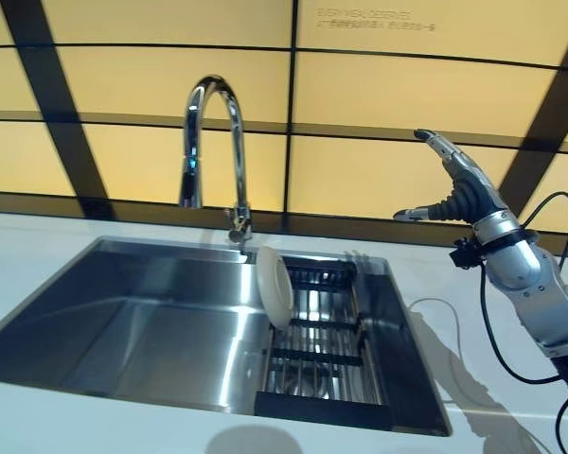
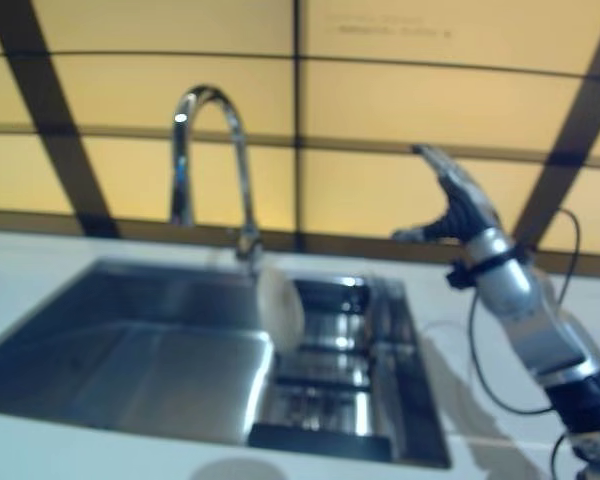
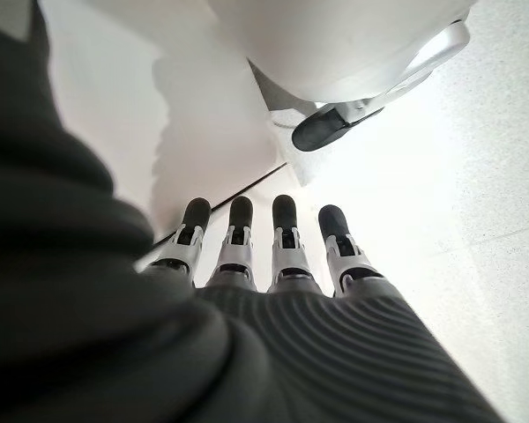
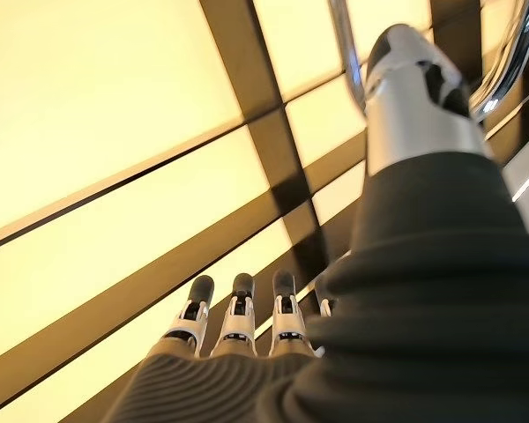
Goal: Take plates into dishwasher
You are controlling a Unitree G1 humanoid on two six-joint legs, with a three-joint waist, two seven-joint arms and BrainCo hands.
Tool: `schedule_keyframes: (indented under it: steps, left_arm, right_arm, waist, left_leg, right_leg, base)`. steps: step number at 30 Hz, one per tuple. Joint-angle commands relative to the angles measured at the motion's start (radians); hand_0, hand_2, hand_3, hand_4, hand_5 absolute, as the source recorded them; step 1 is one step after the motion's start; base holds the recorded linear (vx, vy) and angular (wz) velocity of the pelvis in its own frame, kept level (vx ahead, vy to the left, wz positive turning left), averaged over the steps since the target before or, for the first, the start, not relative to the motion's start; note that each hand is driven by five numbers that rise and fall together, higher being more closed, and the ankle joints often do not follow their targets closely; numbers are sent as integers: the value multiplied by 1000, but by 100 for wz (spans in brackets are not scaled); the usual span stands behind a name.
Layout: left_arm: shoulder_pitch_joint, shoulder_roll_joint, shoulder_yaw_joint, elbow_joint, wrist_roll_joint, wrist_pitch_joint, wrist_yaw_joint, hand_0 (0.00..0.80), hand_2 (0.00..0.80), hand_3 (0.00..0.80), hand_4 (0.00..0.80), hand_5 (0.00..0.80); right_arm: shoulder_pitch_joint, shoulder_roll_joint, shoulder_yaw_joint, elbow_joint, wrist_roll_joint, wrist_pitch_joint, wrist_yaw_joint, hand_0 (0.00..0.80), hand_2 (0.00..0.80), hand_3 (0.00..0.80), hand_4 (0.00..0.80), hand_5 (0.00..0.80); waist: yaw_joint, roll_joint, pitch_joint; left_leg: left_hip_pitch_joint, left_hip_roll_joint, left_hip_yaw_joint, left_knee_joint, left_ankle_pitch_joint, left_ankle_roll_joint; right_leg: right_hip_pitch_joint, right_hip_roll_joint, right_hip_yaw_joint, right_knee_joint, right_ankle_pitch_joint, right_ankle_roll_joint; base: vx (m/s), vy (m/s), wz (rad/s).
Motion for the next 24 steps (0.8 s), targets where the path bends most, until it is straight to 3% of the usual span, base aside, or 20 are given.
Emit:
schedule_keyframes:
  steps: [1, 7, 13, 18, 24]
  left_arm:
    - [-32, 43, -44, 47, -26, 1, 3, 0, 0, 0, 0, 0]
    - [-25, 61, -33, 59, -23, 31, 11, 0, 0, 0, 0, 0]
    - [-9, 89, -12, 55, -50, 35, 8, 0, 0, 0, 0, 0]
    - [14, 96, -9, 48, -56, 25, 5, 0, 0, 0, 0, 0]
    - [24, 97, -17, 47, -47, 27, 2, 0, 0, 0, 0, 0]
  right_arm:
    - [-138, -64, 89, 30, -128, -102, 25, 0, 0, 0, 0, 0]
    - [-278, -172, 213, 20, -384, -208, 33, 0, 0, 0, 0, 0]
    - [-520, -284, 465, 4, -586, -400, 76, 0, 0, 0, 0, 0]
    - [-667, -286, 619, -20, -653, -535, 165, 0, 0, 0, 0, 0]
    - [-725, -233, 682, -21, -703, -634, 238, 0, 0, 0, 0, 0]
  waist:
    - [23, -55, -73]
    - [42, -69, -81]
    - [69, -93, -97]
    - [94, -107, -104]
    - [115, -118, -107]
  left_leg:
    - [-24, -29, 61, -2, -29, -2]
    - [-32, -34, 52, -2, -23, -2]
    - [-30, -37, 52, -2, -25, 5]
    - [-29, -37, 43, -2, -26, 8]
    - [-28, -36, 34, -2, -27, 6]
  right_leg:
    - [38, -13, 12, 1, -76, 80]
    - [47, -11, -6, 1, -82, 82]
    - [55, -15, -30, 1, -86, 85]
    - [65, -17, -50, 1, -90, 86]
    - [73, -18, -63, 1, -95, 85]
  base:
    - [-11, 27, 9]
    - [-1, 31, 7]
    - [8, 22, 4]
    - [20, 5, 5]
    - [16, -4, 4]
